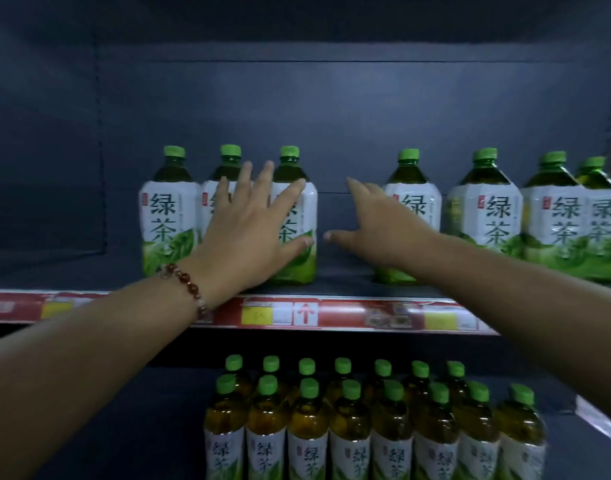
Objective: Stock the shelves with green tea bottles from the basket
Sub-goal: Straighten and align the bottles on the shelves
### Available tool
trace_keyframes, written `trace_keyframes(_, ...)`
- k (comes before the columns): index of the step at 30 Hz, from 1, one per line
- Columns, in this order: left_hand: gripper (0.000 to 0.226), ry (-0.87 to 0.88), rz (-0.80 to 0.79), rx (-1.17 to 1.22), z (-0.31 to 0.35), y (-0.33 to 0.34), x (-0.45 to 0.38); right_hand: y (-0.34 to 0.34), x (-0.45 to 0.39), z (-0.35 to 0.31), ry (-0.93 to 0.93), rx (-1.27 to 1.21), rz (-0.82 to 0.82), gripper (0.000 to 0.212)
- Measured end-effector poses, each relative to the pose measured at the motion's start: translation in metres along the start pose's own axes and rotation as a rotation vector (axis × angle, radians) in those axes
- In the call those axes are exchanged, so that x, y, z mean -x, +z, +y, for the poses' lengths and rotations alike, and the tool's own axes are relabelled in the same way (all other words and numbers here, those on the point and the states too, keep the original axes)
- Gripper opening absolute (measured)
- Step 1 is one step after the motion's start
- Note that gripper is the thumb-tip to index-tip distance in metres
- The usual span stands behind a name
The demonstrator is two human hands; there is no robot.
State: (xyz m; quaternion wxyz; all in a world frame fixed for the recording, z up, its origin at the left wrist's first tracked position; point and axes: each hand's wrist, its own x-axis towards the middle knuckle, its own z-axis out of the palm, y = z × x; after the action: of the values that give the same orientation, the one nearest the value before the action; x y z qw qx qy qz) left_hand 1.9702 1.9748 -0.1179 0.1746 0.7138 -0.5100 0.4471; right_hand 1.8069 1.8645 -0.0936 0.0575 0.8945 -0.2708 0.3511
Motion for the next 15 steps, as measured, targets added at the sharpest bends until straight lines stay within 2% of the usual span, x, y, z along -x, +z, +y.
trace_keyframes(5, 0.087, 0.013, 0.001, -0.069, 0.011, 0.005, -0.036, -0.028, -0.015, 0.043, 0.159, -0.032, 0.093, 0.096)
trace_keyframes(12, 0.090, -0.048, -0.042, -0.104, 0.008, 0.017, -0.042, -0.024, -0.028, 0.068, 0.418, -0.254, 0.025, 0.115)
trace_keyframes(15, 0.087, -0.055, -0.031, -0.077, 0.007, 0.022, -0.042, -0.016, -0.030, 0.067, 0.445, -0.205, 0.051, 0.108)
